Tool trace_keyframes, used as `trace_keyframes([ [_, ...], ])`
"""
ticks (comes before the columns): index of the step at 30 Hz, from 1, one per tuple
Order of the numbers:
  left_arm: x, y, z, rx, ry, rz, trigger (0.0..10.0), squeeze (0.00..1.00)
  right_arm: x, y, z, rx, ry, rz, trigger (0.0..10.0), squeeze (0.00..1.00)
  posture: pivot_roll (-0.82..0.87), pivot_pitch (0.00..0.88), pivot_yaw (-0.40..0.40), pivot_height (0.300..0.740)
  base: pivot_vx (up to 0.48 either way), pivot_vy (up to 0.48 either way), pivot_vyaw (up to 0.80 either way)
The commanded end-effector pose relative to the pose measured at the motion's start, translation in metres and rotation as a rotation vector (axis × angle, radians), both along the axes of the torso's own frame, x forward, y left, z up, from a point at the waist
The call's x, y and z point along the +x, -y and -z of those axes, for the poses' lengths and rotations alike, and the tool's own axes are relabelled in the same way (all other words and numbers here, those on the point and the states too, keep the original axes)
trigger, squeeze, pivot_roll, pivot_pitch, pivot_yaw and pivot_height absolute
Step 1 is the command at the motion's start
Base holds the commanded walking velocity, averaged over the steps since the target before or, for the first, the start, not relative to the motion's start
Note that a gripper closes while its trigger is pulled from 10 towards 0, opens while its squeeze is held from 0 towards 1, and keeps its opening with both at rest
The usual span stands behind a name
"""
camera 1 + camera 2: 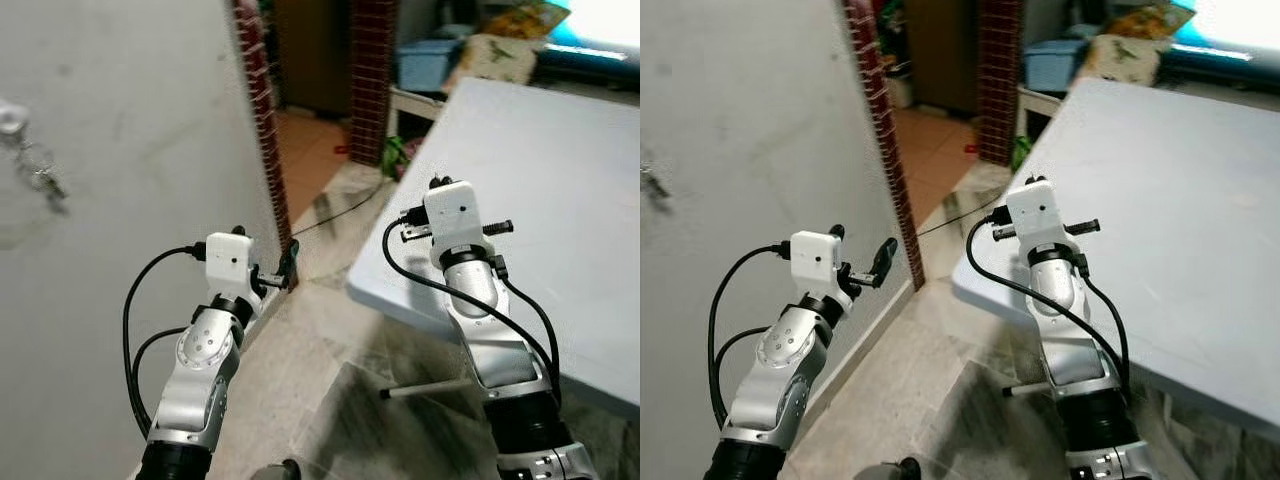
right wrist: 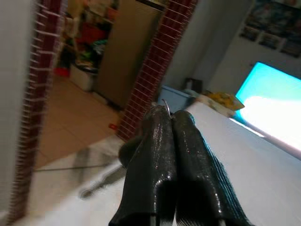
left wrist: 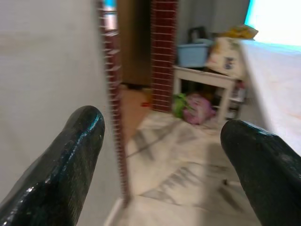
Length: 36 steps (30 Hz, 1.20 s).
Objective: Hang keys on a hook
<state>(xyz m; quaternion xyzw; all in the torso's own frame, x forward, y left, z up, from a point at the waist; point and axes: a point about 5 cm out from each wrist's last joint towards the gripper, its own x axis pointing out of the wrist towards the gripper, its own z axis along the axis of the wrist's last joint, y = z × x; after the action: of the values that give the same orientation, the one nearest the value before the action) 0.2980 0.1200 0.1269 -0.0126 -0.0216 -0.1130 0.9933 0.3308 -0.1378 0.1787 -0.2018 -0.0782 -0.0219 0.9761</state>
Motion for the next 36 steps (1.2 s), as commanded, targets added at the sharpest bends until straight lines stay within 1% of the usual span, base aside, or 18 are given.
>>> trace_keyframes([
  [1,0.001,-0.003,0.002,0.014,-0.004,-0.018,10.0,0.00,-0.002,0.003,0.004,0.031,-0.027,0.001,10.0,0.00,-0.04,0.051,0.056,0.740,0.000,0.000,0.80],
  [5,0.000,-0.008,0.008,0.035,-0.021,-0.049,10.0,0.00,-0.004,0.005,0.010,0.049,-0.059,-0.007,10.0,0.00,-0.04,0.053,0.059,0.740,0.000,0.000,0.80],
  [8,-0.001,-0.011,0.012,0.034,-0.035,-0.064,10.0,0.00,-0.006,0.004,0.012,0.055,-0.070,-0.015,10.0,0.00,-0.04,0.055,0.059,0.740,0.000,0.000,0.80],
  [12,0.000,-0.012,0.013,0.033,-0.038,-0.072,10.0,0.00,-0.007,0.001,0.013,0.061,-0.076,-0.034,10.0,0.00,-0.04,0.055,0.059,0.740,0.000,0.000,0.80],
  [15,0.000,-0.014,0.015,0.040,-0.043,-0.094,10.0,0.00,-0.007,-0.005,0.013,0.068,-0.079,-0.062,10.0,0.00,-0.03,0.056,0.054,0.740,0.000,0.000,0.80],
  [20,0.002,-0.016,0.015,0.036,-0.042,-0.122,10.0,0.00,-0.007,-0.007,0.013,0.064,-0.088,-0.086,10.0,0.00,-0.04,0.049,0.022,0.740,0.000,0.000,0.80],
  [25,0.003,-0.016,0.015,0.031,-0.032,-0.138,10.0,0.00,-0.007,-0.008,0.016,0.050,-0.108,-0.111,10.0,0.00,-0.03,0.041,-0.016,0.740,0.000,0.000,0.17],
  [28,0.003,-0.018,0.012,0.048,-0.009,-0.167,10.0,0.00,-0.006,-0.012,0.018,0.040,-0.123,-0.140,10.0,0.00,-0.02,0.036,-0.035,0.740,0.000,0.000,0.00],
  [29,0.004,-0.023,0.010,0.049,-0.005,-0.196,10.0,0.00,-0.006,-0.015,0.018,0.039,-0.123,-0.155,10.0,0.00,-0.02,0.036,-0.035,0.740,0.000,0.000,0.00],
  [34,0.004,-0.030,0.009,0.035,-0.004,-0.195,10.0,0.00,-0.005,-0.021,0.020,0.036,-0.127,-0.174,10.0,0.00,0.00,0.027,-0.024,0.740,0.000,0.000,0.00],
  [36,0.003,-0.034,0.010,0.060,-0.006,-0.199,10.0,0.00,-0.005,-0.024,0.020,0.042,-0.125,-0.181,10.0,0.00,0.01,0.026,-0.009,0.740,0.000,0.000,0.26],
])
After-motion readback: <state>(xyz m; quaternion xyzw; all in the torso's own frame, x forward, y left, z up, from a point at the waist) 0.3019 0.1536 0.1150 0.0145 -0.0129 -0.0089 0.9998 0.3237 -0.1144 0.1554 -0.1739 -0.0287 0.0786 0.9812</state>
